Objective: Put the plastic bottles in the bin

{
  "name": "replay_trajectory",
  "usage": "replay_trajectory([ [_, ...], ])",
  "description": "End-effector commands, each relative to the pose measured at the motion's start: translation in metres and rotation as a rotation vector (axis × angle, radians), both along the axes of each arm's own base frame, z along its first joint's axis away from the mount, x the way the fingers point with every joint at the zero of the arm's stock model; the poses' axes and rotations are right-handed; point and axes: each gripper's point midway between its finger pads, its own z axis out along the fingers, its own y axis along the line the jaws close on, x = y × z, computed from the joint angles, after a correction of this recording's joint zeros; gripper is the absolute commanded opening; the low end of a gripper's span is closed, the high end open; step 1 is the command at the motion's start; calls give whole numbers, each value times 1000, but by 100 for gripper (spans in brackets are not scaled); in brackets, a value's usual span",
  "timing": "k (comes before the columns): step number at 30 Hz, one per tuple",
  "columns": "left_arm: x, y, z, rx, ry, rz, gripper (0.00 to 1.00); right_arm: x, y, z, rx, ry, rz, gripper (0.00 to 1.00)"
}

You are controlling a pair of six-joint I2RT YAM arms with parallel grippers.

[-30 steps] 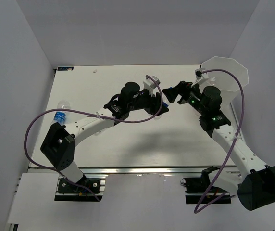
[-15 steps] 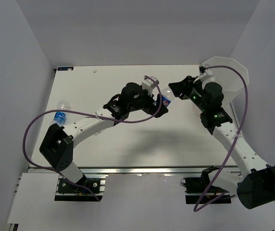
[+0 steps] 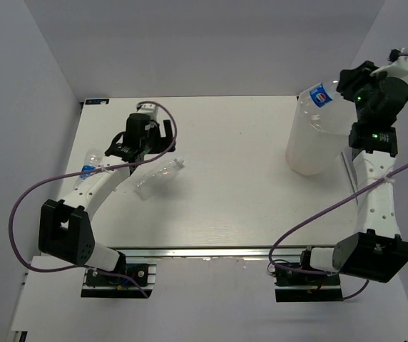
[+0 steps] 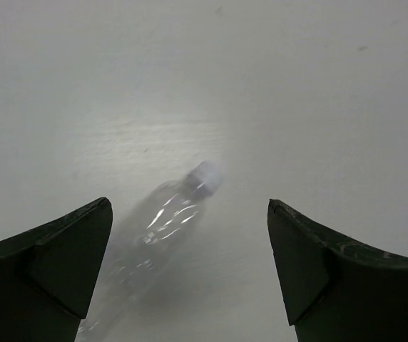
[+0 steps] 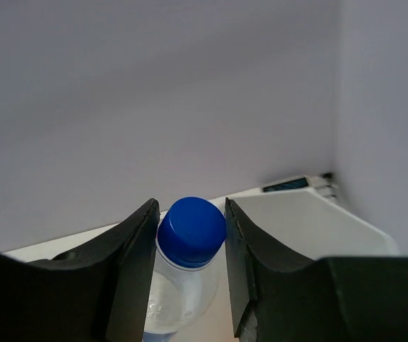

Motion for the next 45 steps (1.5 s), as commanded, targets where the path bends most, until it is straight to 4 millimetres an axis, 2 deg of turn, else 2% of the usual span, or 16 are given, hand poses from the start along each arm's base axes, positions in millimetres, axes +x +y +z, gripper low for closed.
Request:
replay_trajectory([
  [1, -19, 37, -38, 50, 113, 45, 98, -7, -47, -10, -18, 38, -127, 6],
  [5, -28, 50, -70, 135, 175, 39, 98, -8, -78, -35, -12, 130, -232, 12],
  [8, -32, 51, -86, 172, 175, -8, 98, -10, -90, -39, -15, 162, -279, 51],
  [9, -33, 49, -89, 174, 179, -24, 98, -11, -90, -40, -21, 167, -275, 79],
  [10, -34, 50, -92, 182, 181, -31, 98, -12, -88, -36, -32, 166, -268, 87],
  [14, -32, 57, -101, 236, 194, -25, 98, -22, -84, -30, -66, 169, -253, 89],
  [24, -40, 53, -151, 257, 303, -76, 98, -52, -39, -16, -75, 103, -49, 89],
  [29, -46, 38, -165, 195, 347, -127, 94, -64, -17, -13, -70, 81, 52, 89],
  [32, -45, 23, -155, 131, 328, -179, 79, -72, 7, -18, -78, 79, 184, 89],
  [33, -45, 15, -148, 94, 311, -212, 70, -75, 21, -20, -79, 73, 244, 89],
  [36, -44, -2, -123, 21, 262, -269, 57, -79, 46, -26, -89, 51, 307, 89],
  [38, -45, -15, -105, -6, 224, -301, 55, -83, 64, -31, -93, 54, 358, 89],
  [39, -48, -29, -93, -23, 192, -346, 54, -88, 91, -33, -99, 47, 435, 89],
  [41, -51, -45, -70, -39, 132, -390, 54, -92, 123, -46, -100, 60, 525, 89],
  [42, -54, -62, -54, -48, 87, -431, 53, -99, 152, -48, -93, 47, 608, 89],
  [45, -72, -102, -15, -109, -22, -558, 53, -106, 198, -68, -47, 73, 732, 89],
])
